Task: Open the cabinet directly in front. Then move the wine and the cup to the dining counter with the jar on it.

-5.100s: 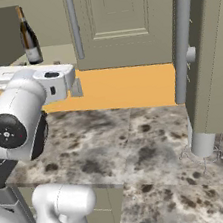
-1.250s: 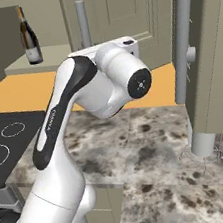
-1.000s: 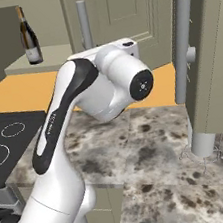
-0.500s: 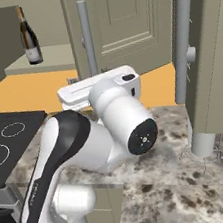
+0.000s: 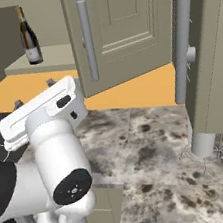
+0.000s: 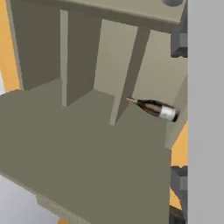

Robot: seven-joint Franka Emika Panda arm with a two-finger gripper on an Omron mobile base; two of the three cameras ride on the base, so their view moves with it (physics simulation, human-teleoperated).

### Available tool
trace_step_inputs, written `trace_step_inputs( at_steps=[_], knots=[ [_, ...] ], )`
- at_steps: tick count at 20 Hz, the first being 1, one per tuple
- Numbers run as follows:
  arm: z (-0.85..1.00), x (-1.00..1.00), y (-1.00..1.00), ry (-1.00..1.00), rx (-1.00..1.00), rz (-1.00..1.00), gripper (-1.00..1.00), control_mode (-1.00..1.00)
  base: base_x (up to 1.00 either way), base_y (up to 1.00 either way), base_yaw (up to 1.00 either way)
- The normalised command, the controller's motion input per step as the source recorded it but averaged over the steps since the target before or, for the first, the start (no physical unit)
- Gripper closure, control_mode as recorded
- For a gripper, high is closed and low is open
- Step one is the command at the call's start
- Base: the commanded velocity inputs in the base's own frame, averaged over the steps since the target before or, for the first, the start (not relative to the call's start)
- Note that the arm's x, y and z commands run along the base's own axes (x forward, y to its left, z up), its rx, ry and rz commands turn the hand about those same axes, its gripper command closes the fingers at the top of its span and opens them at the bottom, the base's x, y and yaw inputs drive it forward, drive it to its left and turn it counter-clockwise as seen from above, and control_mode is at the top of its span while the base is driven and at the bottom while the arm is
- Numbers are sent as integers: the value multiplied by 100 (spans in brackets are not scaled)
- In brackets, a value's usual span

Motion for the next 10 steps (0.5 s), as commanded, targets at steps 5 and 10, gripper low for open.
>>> trace_step_inputs(
  at_steps=[5,10],
  knots=[
    [-3,4,100,-17,-36,-12,-100,-100,0,0,0],
    [-7,80,82,-9,-23,-22,-100,-100,0,0,0]
  ],
)
